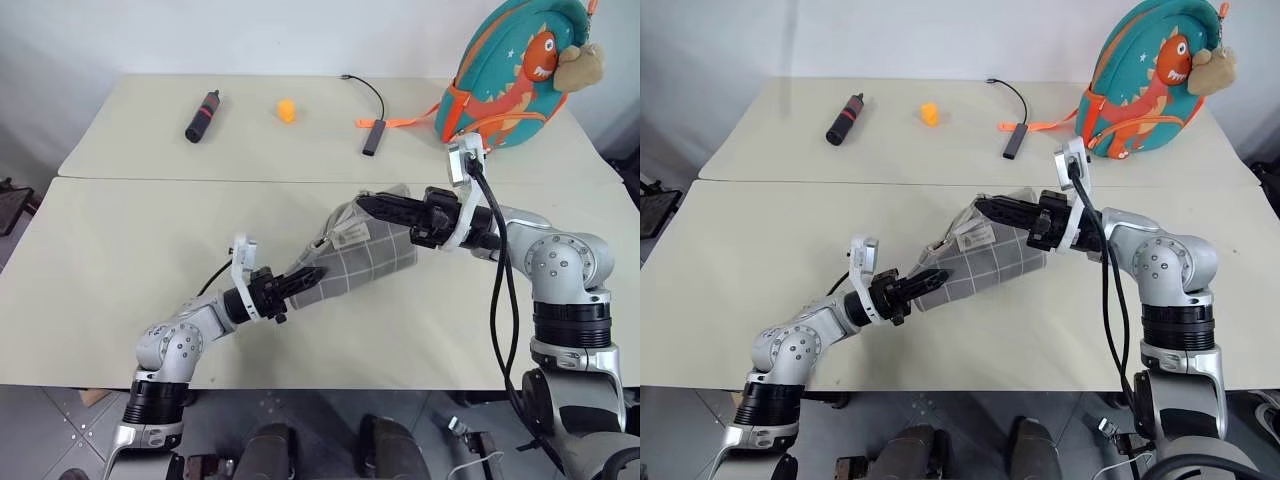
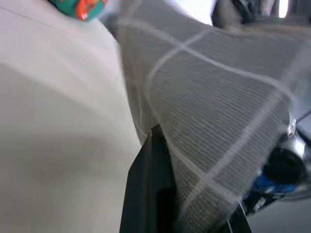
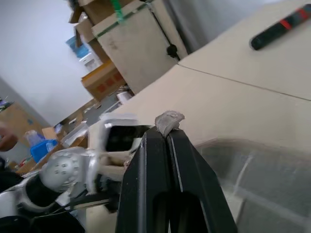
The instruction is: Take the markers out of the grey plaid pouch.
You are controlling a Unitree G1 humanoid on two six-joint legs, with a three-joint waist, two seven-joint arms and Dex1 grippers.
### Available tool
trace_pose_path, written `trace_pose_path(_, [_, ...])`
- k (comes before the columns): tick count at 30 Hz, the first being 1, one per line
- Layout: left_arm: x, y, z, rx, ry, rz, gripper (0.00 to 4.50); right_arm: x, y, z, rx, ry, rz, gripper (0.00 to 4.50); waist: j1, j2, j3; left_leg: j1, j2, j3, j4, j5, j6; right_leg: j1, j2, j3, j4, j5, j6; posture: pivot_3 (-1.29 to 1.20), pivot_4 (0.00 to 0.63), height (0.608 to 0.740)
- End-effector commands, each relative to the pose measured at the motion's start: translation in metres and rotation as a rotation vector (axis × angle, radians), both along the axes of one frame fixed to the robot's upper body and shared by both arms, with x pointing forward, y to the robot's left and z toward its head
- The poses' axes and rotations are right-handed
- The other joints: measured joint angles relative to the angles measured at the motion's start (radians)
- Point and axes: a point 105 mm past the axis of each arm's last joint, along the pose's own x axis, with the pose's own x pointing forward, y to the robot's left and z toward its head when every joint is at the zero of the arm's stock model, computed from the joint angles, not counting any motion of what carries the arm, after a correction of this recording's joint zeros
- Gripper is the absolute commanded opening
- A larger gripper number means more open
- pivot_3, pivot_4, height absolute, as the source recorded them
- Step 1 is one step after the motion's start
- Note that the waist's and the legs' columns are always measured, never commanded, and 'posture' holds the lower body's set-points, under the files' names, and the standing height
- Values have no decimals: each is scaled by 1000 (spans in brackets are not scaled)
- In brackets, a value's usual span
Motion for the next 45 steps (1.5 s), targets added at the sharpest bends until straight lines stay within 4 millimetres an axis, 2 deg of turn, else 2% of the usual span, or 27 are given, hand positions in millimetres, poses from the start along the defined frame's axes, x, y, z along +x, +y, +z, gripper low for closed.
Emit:
trace_pose_path(1, [-3, 5, -6, 93, -105, 12, 0, 8, -16, 29, 62, -132, -114, 15, 0, 0, 0, 0, 0, 0, 0, 0, 0, 0, 0, 0, 0, 0, 0, 0, 150, 740])
trace_pose_path(5, [-2, -2, -18, 267, -263, -5, 0, -16, 7, 48, 113, -168, 32, 15, -1, 0, 0, 0, 0, 0, 0, 0, 0, 0, 0, 0, 0, 0, 0, 0, 150, 740])
trace_pose_path(8, [-2, -8, -22, 304, -311, -24, 0, -25, 22, 52, 100, -148, 90, 15, -1, 0, 0, 0, 0, 0, 0, 0, 0, 0, 0, 0, 0, 0, 0, 0, 150, 740])
trace_pose_path(12, [-6, -14, -28, 334, -329, -62, 0, -23, 41, 32, -1, -67, 91, 15, 0, 0, 0, 0, 0, 0, 0, 0, 0, 0, 0, 0, 0, 0, 0, 0, 150, 740])
trace_pose_path(15, [-5, -15, -25, 314, -339, -49, 0, -13, 40, 18, -51, -50, 27, 15, 0, 0, 0, 0, 0, 0, 0, 0, 0, 0, 0, 0, 0, 0, 0, 0, 150, 740])
trace_pose_path(21, [-1, -3, -20, 295, -342, 5, 0, 7, 4, 16, -8, -30, -93, 15, 0, 0, 0, 0, 0, 0, 0, 0, 0, 0, 0, 0, 0, 0, 0, 0, 150, 740])
trace_pose_path(25, [-4, 3, -17, 253, -325, 29, 0, 25, -33, 15, 49, 0, -217, 15, -2, 0, 0, 0, 0, 0, 0, 0, 0, 0, 0, 0, 0, 0, 0, 0, 150, 740])
trace_pose_path(33, [-4, 9, -15, 245, -314, 51, 0, 31, -62, 11, 61, 9, -287, 15, -1, 0, 0, 0, 1, 0, 0, 0, 0, 0, 0, 0, 0, 0, 0, 0, 150, 740])
trace_pose_path(37, [-7, 22, -10, 251, -345, 68, 0, 34, -102, 6, 29, 9, -403, 15, 5, 0, 0, 0, 0, 0, 0, 0, 0, 0, 0, 0, 0, 0, 0, 0, 150, 740])
trace_pose_path(42, [-12, 29, -13, 263, -346, 42, 0, 30, -135, 1, 21, 33, -460, 15, 2, 0, 0, 0, 1, 1, 0, 0, 0, 0, 0, 0, -1, 0, 0, 0, 150, 740])
trace_pose_path(45, [-11, 27, -13, 263, -351, 27, 0, 29, -134, -2, 18, 30, -455, 15, -1, 0, 0, 0, 1, 1, 0, 0, 0, 0, 0, 0, -1, 0, 0, 0, 150, 740])
